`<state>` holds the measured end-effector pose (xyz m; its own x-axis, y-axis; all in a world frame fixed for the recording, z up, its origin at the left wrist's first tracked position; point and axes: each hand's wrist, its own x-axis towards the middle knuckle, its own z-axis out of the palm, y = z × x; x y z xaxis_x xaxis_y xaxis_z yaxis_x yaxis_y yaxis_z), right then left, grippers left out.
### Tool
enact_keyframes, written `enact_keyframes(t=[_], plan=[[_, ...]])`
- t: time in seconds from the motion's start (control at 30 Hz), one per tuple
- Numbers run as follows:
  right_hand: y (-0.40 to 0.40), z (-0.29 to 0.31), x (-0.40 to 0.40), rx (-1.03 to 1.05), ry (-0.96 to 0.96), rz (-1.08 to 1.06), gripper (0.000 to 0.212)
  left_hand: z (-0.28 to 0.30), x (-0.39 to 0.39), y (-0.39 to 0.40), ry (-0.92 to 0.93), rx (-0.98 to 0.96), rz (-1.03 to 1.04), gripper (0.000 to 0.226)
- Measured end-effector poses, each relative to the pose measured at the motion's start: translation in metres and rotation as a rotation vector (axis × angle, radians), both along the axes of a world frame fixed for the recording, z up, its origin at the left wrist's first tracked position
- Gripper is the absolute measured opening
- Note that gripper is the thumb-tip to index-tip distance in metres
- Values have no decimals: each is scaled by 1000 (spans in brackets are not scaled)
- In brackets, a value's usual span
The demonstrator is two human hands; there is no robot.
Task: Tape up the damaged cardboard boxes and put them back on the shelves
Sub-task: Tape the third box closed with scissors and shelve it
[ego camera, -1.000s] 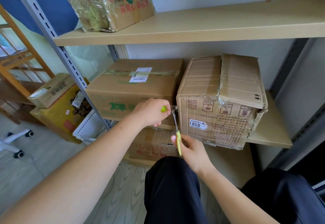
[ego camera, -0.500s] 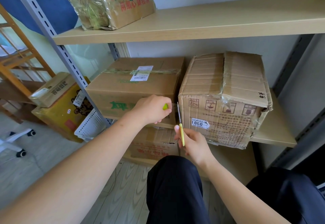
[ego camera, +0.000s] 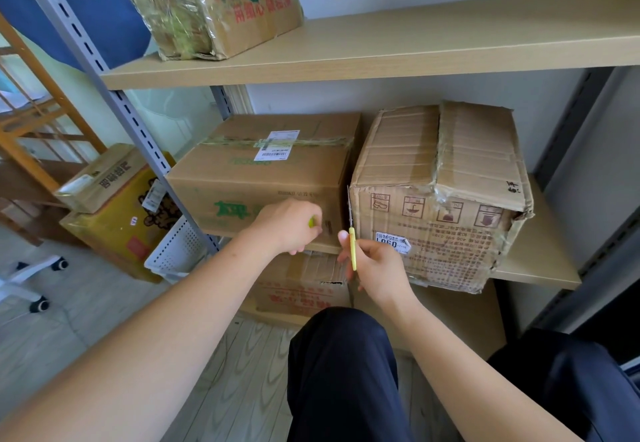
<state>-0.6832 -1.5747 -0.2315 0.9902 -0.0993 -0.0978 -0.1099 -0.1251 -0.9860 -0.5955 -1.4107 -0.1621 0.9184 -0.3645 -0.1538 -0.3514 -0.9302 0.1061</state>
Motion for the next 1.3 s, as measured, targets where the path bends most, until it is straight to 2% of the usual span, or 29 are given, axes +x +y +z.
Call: enact_keyframes(t=[0.07, 0.17, 0.23, 0.3, 0.47, 0.57, 0.63, 0.73, 0.83, 0.97, 1.1, 1.2, 1.3], plan=[[1, 1, -5, -39, 3, 60, 61, -6, -2, 10, 56, -72, 60, 14], [8, 1, -17, -221, -51, 133, 61, -14, -10, 16, 111, -158, 117, 14], [11, 7, -20, -361, -103, 98, 61, -21, -16, 12, 142, -182, 122, 13], [11, 17, -19, -399, -104, 32, 58, -27, -20, 8, 154, -198, 145, 10], [9, 26, -24, -342, 28, 76, 52, -31, -22, 7, 127, -256, 170, 13], [9, 27, -21, -70, 150, -33, 49, -31, -24, 10, 123, -267, 149, 13], [11, 27, -16, -58, 118, -64, 50, -30, -26, 10, 111, -281, 156, 12], [13, 28, -19, -93, 60, 0, 51, -24, -28, 11, 97, -301, 165, 14], [2, 33, -21, -110, 100, 59, 45, -10, -28, 11, 79, -325, 172, 13], [-7, 49, -18, 146, 257, 70, 30, 5, -31, 5, 70, -362, 190, 13], [-8, 66, -30, 26, 216, 173, 38, 16, -39, -3, 39, -383, 184, 14], [-23, 92, -43, -253, 34, 186, 26, 32, -44, -7, -55, -379, 177, 14], [-54, 139, -45, -513, -196, 49, 16, 61, -48, -16, -248, -283, 115, 12]])
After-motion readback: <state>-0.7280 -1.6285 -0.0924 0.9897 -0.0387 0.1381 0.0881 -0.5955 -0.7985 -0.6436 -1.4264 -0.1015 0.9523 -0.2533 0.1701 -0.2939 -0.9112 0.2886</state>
